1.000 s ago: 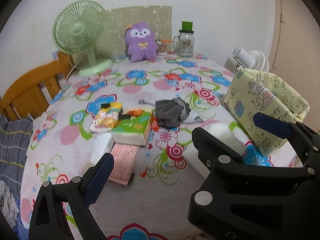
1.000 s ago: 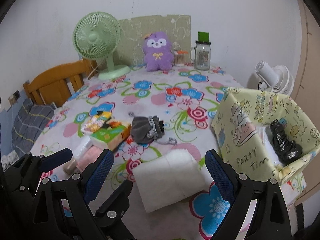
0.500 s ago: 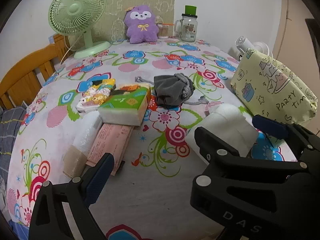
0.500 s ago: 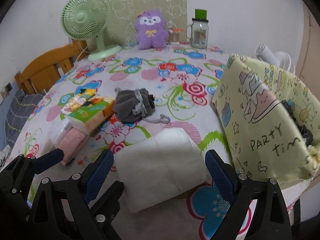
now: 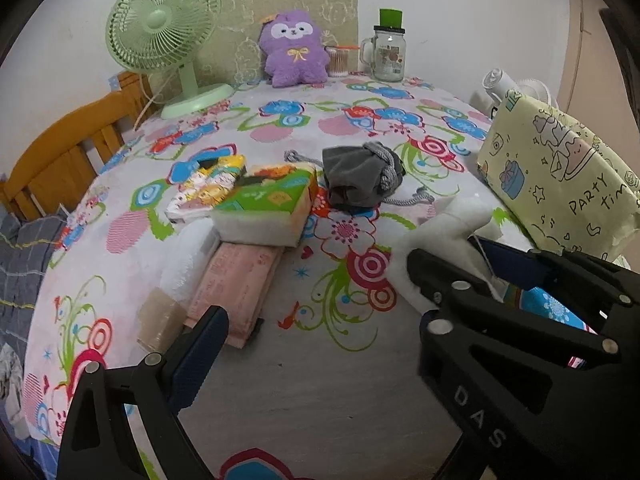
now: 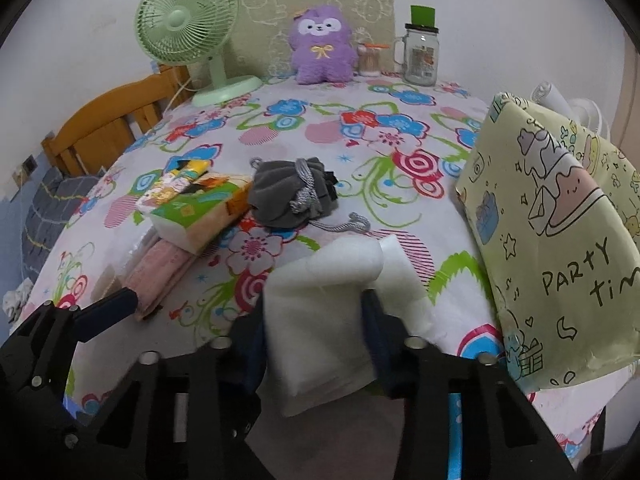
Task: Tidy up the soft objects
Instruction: 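Grasp the white folded towel with the right gripper, then grasp the pink paper packet with the left gripper while the right holds the towel, then lift the towel and pink packet and carry both toward the box, then lower the pink packet and white towel into the box and open both grippers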
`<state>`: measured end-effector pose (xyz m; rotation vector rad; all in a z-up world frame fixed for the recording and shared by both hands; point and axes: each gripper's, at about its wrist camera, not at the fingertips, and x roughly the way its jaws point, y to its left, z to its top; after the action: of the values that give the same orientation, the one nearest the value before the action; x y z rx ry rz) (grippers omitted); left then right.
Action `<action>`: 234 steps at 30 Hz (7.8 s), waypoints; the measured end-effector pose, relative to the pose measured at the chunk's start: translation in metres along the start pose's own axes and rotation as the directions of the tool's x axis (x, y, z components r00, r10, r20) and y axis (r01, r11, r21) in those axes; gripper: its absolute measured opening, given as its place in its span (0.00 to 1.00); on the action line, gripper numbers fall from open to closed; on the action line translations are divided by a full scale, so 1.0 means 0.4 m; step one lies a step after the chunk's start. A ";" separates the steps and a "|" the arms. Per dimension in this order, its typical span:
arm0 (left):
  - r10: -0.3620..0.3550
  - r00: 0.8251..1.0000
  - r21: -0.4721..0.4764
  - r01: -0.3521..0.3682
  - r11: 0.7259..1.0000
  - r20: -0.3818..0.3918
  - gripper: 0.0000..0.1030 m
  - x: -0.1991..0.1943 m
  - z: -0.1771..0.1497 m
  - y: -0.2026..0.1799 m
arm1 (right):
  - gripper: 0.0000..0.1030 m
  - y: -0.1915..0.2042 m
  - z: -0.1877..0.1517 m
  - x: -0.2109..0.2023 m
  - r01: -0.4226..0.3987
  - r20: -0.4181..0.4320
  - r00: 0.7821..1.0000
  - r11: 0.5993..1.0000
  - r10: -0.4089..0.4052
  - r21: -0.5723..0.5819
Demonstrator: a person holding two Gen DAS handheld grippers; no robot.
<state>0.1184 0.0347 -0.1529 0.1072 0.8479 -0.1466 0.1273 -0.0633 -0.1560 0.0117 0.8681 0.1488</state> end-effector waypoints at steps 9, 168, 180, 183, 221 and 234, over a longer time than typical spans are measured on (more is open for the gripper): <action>0.012 0.999 -0.030 -0.011 0.999 0.033 0.92 -0.013 0.026 0.042 | 0.29 0.024 0.035 -0.028 -0.003 0.065 0.998 1.000 0.004 -0.019; -0.131 0.979 0.056 0.124 0.991 0.154 0.38 -0.116 0.322 -0.529 | 0.30 -0.554 0.213 -0.290 0.053 0.207 0.976 0.997 -0.062 0.051; -0.080 0.995 0.079 0.075 0.994 0.059 0.55 -0.046 0.309 -0.538 | 0.31 -0.571 0.195 -0.200 0.016 0.139 0.990 0.998 -0.024 0.057; -0.066 0.996 0.089 0.060 0.994 0.060 0.67 -0.044 0.309 -0.538 | 0.31 -0.571 0.192 -0.188 -0.009 0.125 0.992 0.998 0.001 0.061; -0.088 0.979 0.156 0.059 0.986 0.186 0.93 -0.207 0.297 -0.436 | 0.84 -0.428 0.187 -0.356 0.086 0.248 0.962 0.989 -0.114 0.120; -0.097 0.962 0.156 0.059 0.986 0.253 0.94 -0.303 0.284 -0.349 | 0.86 -0.325 0.190 -0.437 0.104 0.298 0.945 0.988 -0.133 0.112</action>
<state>0.0993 -0.1096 0.0080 0.1890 0.5780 -0.2918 0.0903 -0.2119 0.0165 0.0700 0.5639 -0.0086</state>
